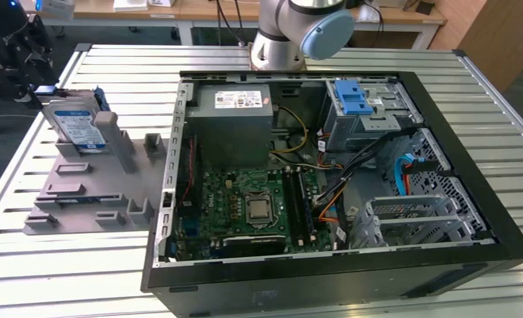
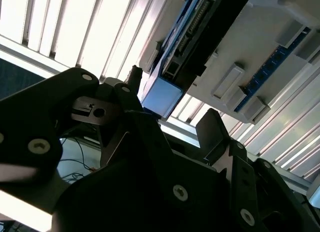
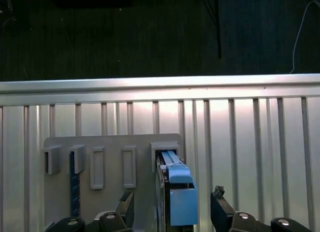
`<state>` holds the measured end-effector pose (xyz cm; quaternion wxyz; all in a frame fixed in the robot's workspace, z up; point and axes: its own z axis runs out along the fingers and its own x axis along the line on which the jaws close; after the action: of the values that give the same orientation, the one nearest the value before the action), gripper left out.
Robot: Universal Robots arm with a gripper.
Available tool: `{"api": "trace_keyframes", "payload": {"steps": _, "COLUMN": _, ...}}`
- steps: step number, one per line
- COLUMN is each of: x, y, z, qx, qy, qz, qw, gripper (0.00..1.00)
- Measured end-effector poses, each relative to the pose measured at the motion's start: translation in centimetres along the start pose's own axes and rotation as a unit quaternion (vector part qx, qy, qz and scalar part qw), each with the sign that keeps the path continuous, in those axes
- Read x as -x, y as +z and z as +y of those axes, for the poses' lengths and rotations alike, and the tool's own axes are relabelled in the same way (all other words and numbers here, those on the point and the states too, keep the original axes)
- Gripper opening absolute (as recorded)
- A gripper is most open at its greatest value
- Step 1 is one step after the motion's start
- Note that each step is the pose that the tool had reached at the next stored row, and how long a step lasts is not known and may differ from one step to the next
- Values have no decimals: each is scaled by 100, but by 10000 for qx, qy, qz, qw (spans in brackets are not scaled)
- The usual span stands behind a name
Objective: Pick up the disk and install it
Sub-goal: 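Pick up the disk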
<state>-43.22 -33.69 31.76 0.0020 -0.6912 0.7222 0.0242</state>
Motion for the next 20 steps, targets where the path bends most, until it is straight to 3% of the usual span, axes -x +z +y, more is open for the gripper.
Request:
{"api": "trace_keyframes", "payload": {"steps": 6, "x": 3, "y": 59, "z": 3, "qx": 5, "qy": -129, "qz": 3, "qw": 9999, "gripper": 71}}
{"api": "trace_keyframes", "payload": {"steps": 14, "x": 28, "y": 148, "z": 6, "qx": 4, "qy": -140, "qz": 3, "qw": 9999, "gripper": 71}}
{"api": "trace_keyframes", "payload": {"steps": 20, "x": 28, "y": 167, "z": 11, "qx": 6, "qy": -140, "qz": 4, "qw": 9999, "gripper": 71}}
